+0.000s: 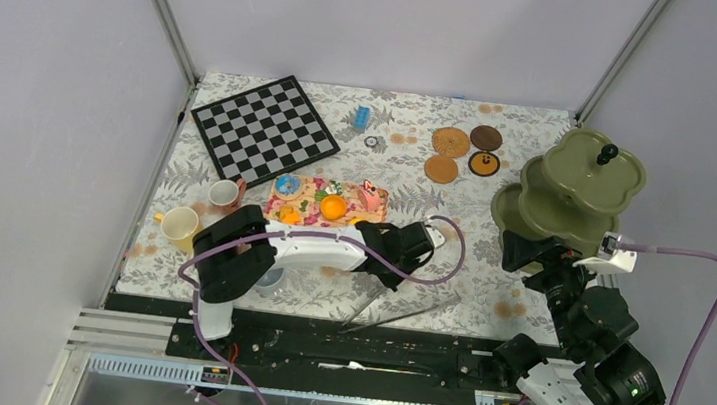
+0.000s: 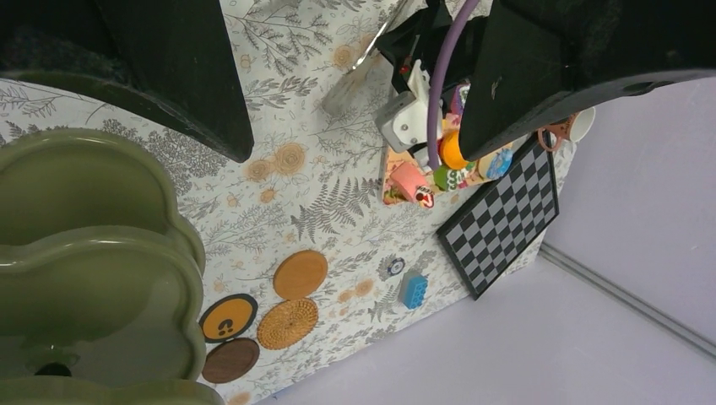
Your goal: Serve the afternoon tea
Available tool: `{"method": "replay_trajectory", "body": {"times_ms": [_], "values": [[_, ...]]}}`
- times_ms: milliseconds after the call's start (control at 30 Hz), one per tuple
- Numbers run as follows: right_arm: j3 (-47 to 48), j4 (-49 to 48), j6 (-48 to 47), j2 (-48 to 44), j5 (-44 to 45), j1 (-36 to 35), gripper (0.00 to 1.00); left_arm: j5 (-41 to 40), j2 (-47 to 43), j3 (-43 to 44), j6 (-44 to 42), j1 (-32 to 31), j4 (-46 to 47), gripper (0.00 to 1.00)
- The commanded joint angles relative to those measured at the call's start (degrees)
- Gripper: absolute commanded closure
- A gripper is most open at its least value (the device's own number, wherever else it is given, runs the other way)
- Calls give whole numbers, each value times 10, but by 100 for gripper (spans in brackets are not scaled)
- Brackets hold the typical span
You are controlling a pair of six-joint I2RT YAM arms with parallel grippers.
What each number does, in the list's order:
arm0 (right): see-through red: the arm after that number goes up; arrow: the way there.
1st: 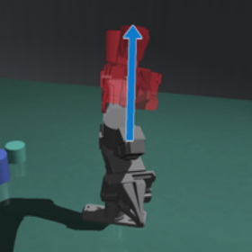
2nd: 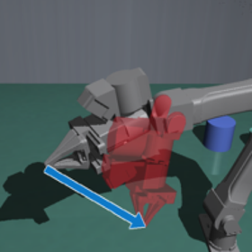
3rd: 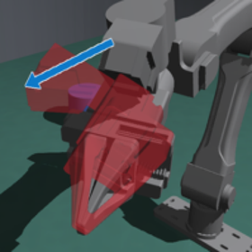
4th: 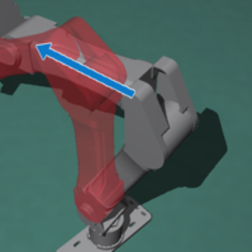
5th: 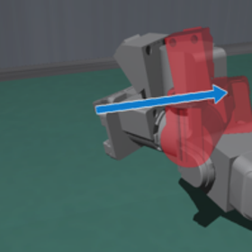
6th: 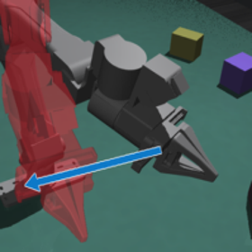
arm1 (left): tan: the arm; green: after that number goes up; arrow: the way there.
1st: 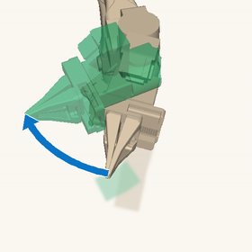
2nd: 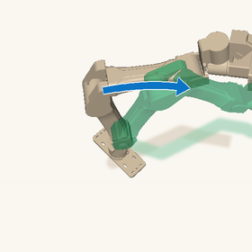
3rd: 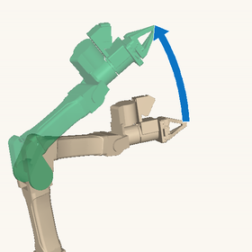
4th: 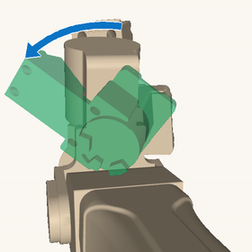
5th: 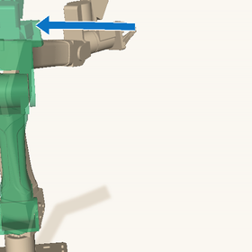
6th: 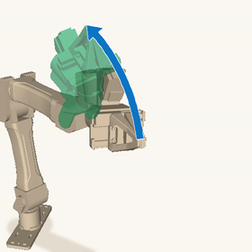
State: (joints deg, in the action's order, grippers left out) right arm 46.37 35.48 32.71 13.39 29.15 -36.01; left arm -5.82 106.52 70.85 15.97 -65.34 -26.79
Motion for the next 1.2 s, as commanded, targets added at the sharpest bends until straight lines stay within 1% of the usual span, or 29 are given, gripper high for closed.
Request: {"method": "replay_trajectory", "body": {"times_ms": [0,100,200,267,400,467,533,567,633,667,700,833,867,933,967,1033,1100,1167], "values": [[10,8,14,21,33,-3,2,30,-44,32,4,21,29,100],[15,21,10,37,41,-3,2,73,-103,27,18,65,38,100],[19,17,-20,58,8,-3,2,139,-186,10,38,129,58,100],[23,9,-35,73,-24,-3,2,217,-251,-13,75,193,92,100],[19,-28,-61,105,-124,-3,2,363,-363,-65,166,334,192,100],[10,-71,-59,130,-198,-3,2,417,-395,-89,221,388,254,100],[5,-125,-38,173,-284,-3,2,467,-414,-120,297,434,364,100],[2,-156,-24,206,-356,-2,2,490,-419,-143,349,451,428,100],[-8,-263,18,255,-465,-3,2,522,-420,-195,455,470,583,100],[-14,-312,57,279,-511,-3,2,529,-416,-215,502,475,654,100],[-18,-370,78,302,-539,-3,2,531,-411,-231,539,477,709,100],[-50,-627,239,383,-627,-3,2,521,-382,-288,669,478,910,100],[-52,-676,263,405,-637,-4,2,514,-374,-301,705,478,954,100],[-45,-716,277,441,-642,-7,2,500,-359,-319,746,477,1017,100],[-40,-720,273,453,-638,-10,2,494,-355,-326,755,477,1039,100],[-44,-744,271,467,-623,-20,2,478,-354,-340,763,477,1048,100],[-48,-775,273,476,-609,-31,2,462,-363,-348,751,477,1032,100],[-46,-782,258,484,-592,-49,2,446,-376,-352,732,477,1001,100]]}}
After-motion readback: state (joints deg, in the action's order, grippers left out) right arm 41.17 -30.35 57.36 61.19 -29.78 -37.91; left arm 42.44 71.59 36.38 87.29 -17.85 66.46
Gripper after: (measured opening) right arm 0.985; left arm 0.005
